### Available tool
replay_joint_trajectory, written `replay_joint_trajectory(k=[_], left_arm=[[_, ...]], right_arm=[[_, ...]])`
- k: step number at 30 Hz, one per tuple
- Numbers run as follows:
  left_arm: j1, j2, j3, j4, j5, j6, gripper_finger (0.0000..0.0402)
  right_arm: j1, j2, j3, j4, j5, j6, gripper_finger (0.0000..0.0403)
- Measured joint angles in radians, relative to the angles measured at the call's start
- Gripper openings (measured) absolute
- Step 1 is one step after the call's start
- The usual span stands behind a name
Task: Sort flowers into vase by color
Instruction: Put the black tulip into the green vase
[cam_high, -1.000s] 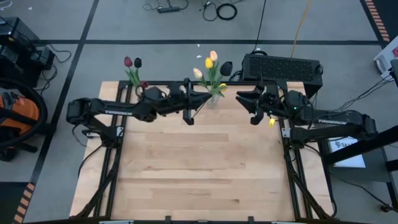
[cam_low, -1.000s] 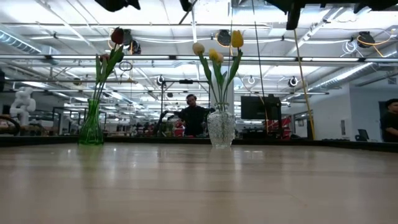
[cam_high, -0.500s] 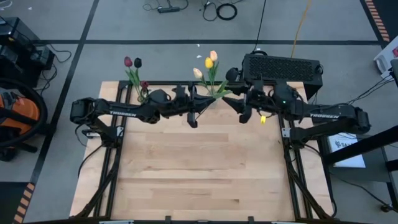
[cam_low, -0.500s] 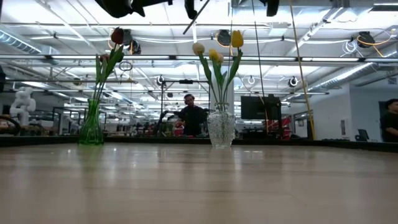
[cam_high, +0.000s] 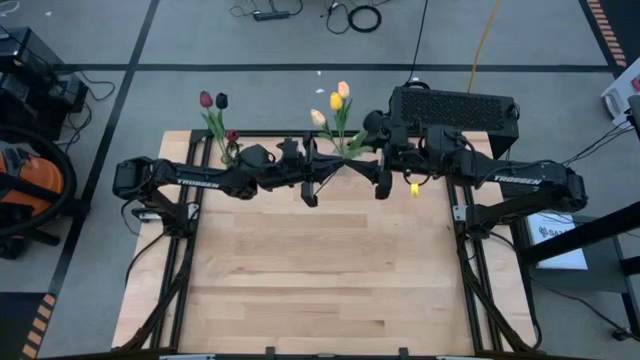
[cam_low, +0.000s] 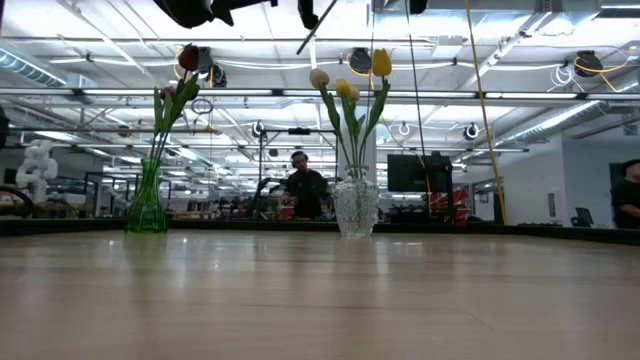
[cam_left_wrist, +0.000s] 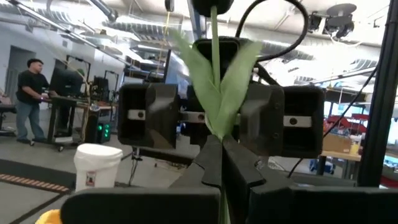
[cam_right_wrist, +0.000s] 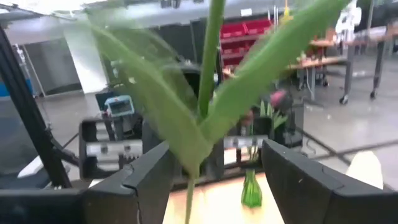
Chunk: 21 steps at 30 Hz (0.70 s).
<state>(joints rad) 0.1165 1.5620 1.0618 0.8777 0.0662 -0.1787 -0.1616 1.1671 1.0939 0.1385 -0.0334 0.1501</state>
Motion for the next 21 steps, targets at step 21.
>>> replay_joint_trajectory(k=[21], left_arm=[[0.001, 0.0, 0.0, 0.0, 0.0, 0.001, 0.0001]], right_arm=[[0.0, -0.001, 0.0, 0.041, -0.002, 0.02, 0.0229]])
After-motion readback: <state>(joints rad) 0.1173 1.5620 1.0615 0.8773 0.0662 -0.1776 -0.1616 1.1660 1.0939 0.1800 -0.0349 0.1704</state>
